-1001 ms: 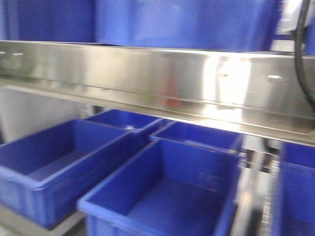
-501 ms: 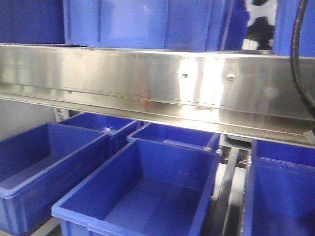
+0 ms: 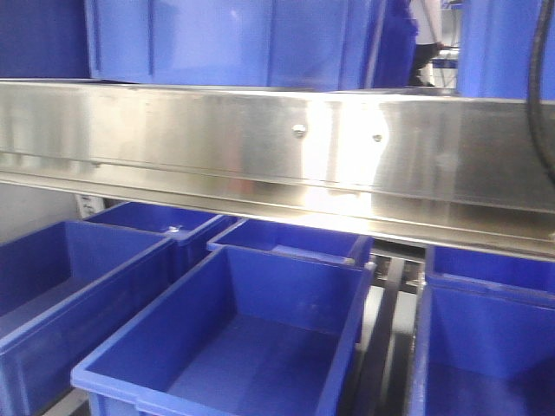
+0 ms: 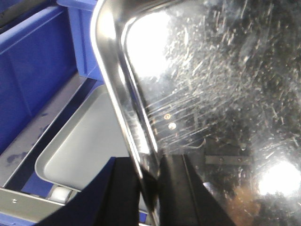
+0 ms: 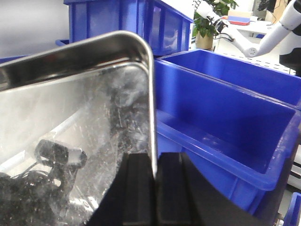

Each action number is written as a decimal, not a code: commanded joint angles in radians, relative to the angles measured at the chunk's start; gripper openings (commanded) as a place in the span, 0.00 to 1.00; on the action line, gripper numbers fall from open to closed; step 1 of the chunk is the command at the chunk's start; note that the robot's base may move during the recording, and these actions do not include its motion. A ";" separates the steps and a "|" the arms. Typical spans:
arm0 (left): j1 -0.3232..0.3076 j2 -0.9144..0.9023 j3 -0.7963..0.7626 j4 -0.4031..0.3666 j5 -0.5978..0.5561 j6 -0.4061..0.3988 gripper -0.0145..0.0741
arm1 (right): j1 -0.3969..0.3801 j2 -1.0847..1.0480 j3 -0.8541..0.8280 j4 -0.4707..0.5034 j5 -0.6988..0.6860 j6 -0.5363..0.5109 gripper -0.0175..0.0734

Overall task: Stack silver trays without gaps
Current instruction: 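Align the base in front of the second shelf holding the tray, then raise the tray over the rail and lower it onto the tray stack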

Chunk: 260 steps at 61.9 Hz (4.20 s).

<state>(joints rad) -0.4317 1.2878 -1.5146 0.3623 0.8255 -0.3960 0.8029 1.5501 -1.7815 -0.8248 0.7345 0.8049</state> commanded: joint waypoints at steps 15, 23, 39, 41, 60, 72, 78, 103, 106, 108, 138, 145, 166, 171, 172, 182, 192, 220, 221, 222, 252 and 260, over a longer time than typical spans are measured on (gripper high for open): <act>-0.028 -0.003 -0.008 -0.053 -0.119 0.022 0.14 | 0.026 0.013 -0.001 0.044 -0.279 0.000 0.12; -0.028 -0.003 -0.008 -0.053 -0.119 0.022 0.14 | 0.026 0.013 -0.001 0.044 -0.279 0.000 0.12; -0.028 -0.003 -0.008 -0.053 -0.119 0.022 0.14 | 0.026 0.013 -0.001 0.044 -0.279 0.000 0.12; -0.028 -0.003 -0.008 -0.053 -0.119 0.022 0.14 | 0.026 0.013 -0.001 0.044 -0.279 0.000 0.12; -0.028 -0.003 -0.008 -0.053 -0.119 0.022 0.14 | 0.026 0.013 -0.001 0.044 -0.279 0.000 0.12; -0.028 -0.003 -0.008 -0.053 -0.119 0.022 0.14 | 0.026 0.013 -0.001 0.044 -0.279 0.000 0.12; -0.028 -0.003 -0.008 -0.053 -0.119 0.022 0.14 | 0.026 0.013 -0.001 0.044 -0.279 0.000 0.12; -0.028 -0.003 -0.008 -0.053 -0.119 0.022 0.14 | 0.026 0.013 -0.001 0.044 -0.279 0.000 0.12; -0.028 -0.003 -0.008 -0.053 -0.119 0.022 0.14 | 0.026 0.013 -0.001 0.044 -0.279 0.000 0.12; -0.028 -0.003 -0.008 -0.053 -0.119 0.022 0.14 | 0.026 0.013 -0.001 0.044 -0.279 0.000 0.12; -0.028 -0.003 -0.008 -0.053 -0.119 0.022 0.14 | 0.026 0.013 -0.001 0.044 -0.279 0.000 0.12; -0.028 -0.003 -0.008 -0.053 -0.119 0.022 0.14 | 0.026 0.013 -0.001 0.044 -0.288 0.000 0.12; -0.013 0.007 -0.008 0.090 -0.136 0.020 0.14 | 0.026 0.019 -0.001 0.050 -0.268 0.000 0.12; 0.017 0.024 -0.008 0.093 -0.144 0.018 0.14 | 0.026 0.037 -0.001 0.063 -0.221 0.000 0.12; 0.028 0.029 -0.008 0.093 -0.147 0.018 0.14 | 0.026 0.041 -0.001 0.069 -0.214 0.000 0.12; 0.112 0.095 -0.008 0.088 -0.211 0.018 0.14 | 0.026 0.099 0.003 0.070 -0.178 0.000 0.12; 0.170 0.179 -0.008 0.032 -0.286 0.018 0.14 | 0.026 0.166 0.003 0.070 -0.166 0.000 0.12; 0.170 0.388 -0.008 0.066 -0.381 0.026 0.14 | -0.001 0.346 0.003 0.075 -0.091 0.024 0.12; 0.170 0.390 -0.008 0.067 -0.381 0.026 0.14 | -0.003 0.348 0.003 0.078 -0.091 0.024 0.12; 0.170 0.395 -0.008 0.069 -0.381 0.026 0.14 | -0.003 0.353 0.003 0.087 -0.091 0.024 0.12; 0.180 0.385 -0.008 0.074 -0.288 0.028 0.32 | 0.000 0.360 0.000 0.162 -0.107 0.024 0.12; 0.188 0.373 -0.008 0.070 -0.264 0.028 0.32 | 0.007 0.360 -0.004 0.176 -0.109 0.024 0.13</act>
<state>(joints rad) -0.2264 1.6954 -1.5130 0.4672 0.6165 -0.3660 0.7826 1.9065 -1.7755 -0.6621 0.7976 0.8562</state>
